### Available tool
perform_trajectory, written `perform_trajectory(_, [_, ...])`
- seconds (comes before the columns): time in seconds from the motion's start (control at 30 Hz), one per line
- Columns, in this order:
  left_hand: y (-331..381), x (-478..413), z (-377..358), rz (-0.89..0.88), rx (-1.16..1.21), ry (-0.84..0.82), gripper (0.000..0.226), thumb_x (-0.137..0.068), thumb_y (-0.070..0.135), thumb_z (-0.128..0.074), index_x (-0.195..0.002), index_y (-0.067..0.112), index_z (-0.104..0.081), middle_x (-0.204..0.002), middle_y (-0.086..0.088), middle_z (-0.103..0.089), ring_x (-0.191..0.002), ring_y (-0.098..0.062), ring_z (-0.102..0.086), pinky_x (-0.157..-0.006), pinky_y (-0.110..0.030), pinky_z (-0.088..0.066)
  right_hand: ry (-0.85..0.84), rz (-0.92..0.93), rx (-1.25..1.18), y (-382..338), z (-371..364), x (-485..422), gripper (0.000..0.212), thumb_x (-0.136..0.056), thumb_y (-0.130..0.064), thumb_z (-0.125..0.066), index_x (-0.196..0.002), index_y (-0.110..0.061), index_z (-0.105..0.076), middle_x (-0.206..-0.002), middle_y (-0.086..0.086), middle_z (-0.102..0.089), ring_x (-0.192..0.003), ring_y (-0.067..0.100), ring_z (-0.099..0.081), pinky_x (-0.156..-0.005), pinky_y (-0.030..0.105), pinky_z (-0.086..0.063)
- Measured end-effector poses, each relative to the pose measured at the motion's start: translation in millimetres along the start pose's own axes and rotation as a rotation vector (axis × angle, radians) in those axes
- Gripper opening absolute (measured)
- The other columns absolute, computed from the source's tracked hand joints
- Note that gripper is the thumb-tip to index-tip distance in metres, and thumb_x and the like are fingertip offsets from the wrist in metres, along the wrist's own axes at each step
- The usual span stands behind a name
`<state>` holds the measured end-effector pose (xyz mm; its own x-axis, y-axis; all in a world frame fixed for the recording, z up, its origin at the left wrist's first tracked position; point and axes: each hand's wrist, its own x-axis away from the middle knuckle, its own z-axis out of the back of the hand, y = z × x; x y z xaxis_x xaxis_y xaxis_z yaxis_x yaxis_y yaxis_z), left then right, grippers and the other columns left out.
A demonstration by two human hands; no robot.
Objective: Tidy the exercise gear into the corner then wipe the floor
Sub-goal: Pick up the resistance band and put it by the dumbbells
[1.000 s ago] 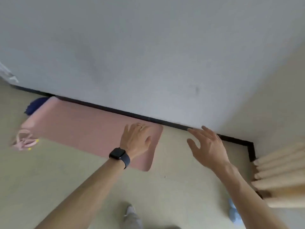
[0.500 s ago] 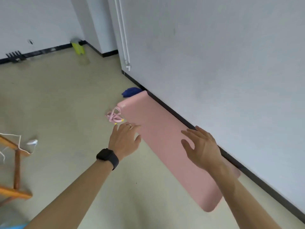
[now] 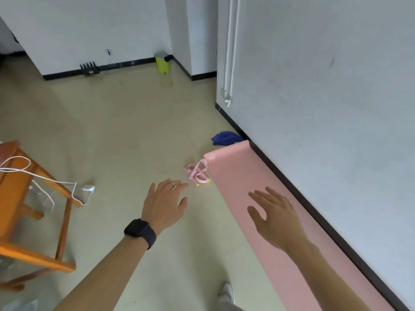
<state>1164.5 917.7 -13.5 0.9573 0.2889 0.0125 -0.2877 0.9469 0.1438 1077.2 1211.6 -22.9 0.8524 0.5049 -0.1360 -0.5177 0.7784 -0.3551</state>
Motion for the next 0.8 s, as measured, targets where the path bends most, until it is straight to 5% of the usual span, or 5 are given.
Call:
perform_trajectory(0.3, [-87.3,-155.9,23.9,0.157,-0.024,-0.026,0.048,-0.101,0.042,-0.040,-0.149,0.038,-0.038,-0.155,0.011,-0.040,-0.148,-0.012,-0.024,-0.120,-0.043,-0.016,-0.135,0.092,-0.038,-27.6,-54.9,-201.3,0.069,-0.088,-0.061,-0.021,-0.138,-0.029,-0.057,-0.142,-0.013,-0.055,-0.145,0.016,-0.034,-0.116,0.044,-0.032])
perform_trajectory(0.47, [-147.6,-241.0,24.4,0.198,0.025,-0.021,0.048,-0.101,0.040,-0.041,-0.149,0.038,-0.038,-0.155,0.010,-0.040,-0.147,-0.012,-0.026,-0.121,-0.041,-0.017,-0.198,0.101,-0.009,-51.4,-83.0,-300.5,0.051,-0.095,-0.053,-0.038,-0.139,-0.034,-0.054,-0.143,-0.016,-0.053,-0.146,0.015,-0.032,-0.116,0.044,-0.030])
perform_trajectory(0.57, [-189.2,-299.5,17.2,0.167,0.037,-0.034,0.047,-0.101,0.039,-0.043,-0.148,0.037,-0.040,-0.154,0.010,-0.041,-0.147,-0.013,-0.027,-0.120,-0.042,-0.018,-0.207,0.078,0.012,-63.4,-108.8,-356.9,0.049,-0.094,-0.052,-0.041,-0.139,-0.036,-0.054,-0.142,-0.016,-0.054,-0.145,0.014,-0.033,-0.115,0.044,-0.030])
perform_trajectory(0.8, [-273.6,-438.3,8.7,-0.005,-0.033,-0.157,0.050,-0.102,0.040,-0.041,-0.151,0.036,-0.035,-0.156,0.010,-0.038,-0.148,-0.013,-0.025,-0.120,-0.041,-0.016,-0.253,-0.112,0.053,-84.2,-166.1,-457.6,0.070,-0.088,-0.066,-0.011,-0.147,-0.042,-0.041,-0.149,-0.025,-0.041,-0.149,0.007,-0.020,-0.121,0.040,-0.022])
